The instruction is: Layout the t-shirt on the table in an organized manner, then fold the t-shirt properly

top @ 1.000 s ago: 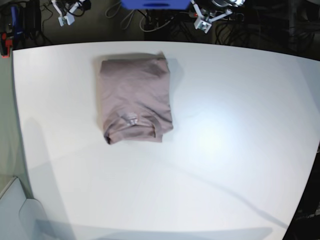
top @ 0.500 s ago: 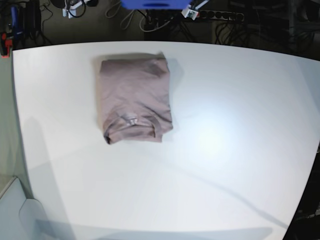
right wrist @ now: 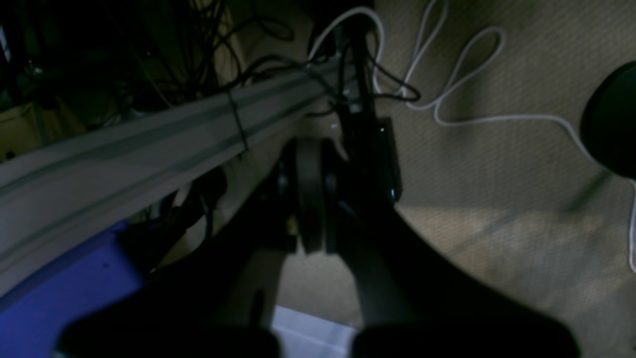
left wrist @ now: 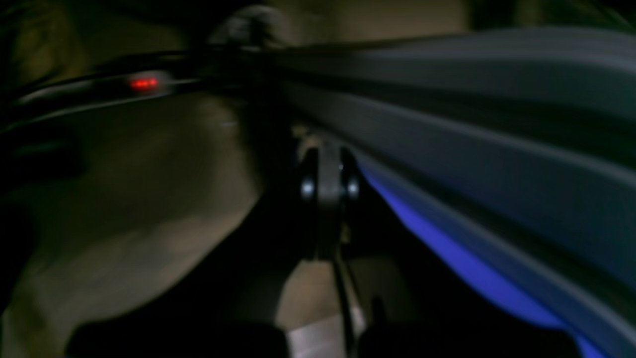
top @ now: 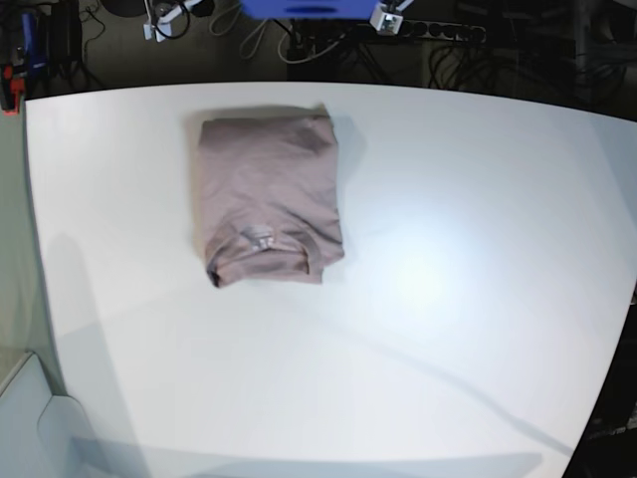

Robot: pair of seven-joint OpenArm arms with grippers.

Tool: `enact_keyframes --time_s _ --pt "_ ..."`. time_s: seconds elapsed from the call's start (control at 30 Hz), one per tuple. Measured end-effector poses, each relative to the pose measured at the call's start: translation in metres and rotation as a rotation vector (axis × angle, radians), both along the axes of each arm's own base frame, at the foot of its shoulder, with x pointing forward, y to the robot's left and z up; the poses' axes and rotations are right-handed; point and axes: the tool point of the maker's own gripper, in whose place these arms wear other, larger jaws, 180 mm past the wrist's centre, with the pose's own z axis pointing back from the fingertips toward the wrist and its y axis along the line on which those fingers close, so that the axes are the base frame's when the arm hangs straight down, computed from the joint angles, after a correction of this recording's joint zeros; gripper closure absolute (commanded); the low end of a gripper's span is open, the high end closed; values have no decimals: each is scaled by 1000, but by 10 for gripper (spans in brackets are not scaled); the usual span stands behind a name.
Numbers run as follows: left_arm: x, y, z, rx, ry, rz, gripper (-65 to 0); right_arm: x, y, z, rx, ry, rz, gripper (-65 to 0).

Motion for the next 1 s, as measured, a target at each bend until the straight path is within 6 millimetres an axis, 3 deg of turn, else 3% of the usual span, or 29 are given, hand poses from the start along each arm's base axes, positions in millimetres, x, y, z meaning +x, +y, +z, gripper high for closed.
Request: enact_keyframes --time_s 0.27,0.3,0.37,0.43,0.53,0.73,1.0 --pt "4 21 29 91 105 -21 0 4 0 0 0 -7 -1 0" --pt "25 25 37 58 46 105 0 4 0 0 -1 -6 0 0" --pt "69 28 51 62 -74 56 0 4 0 0 0 -8 -2 0" --pt "87 16 57 24 -120 38 0 2 1 0 1 -3 0 0" --pt "66 3 55 -30 -66 87 0 6 4 0 5 -12 -2 0" --pt "66 8 52 4 -62 40 0 4 0 0 -1 -10 -3 0" --pt "41 18 46 30 -2 -4 0 3 2 0 3 -5 -1 0"
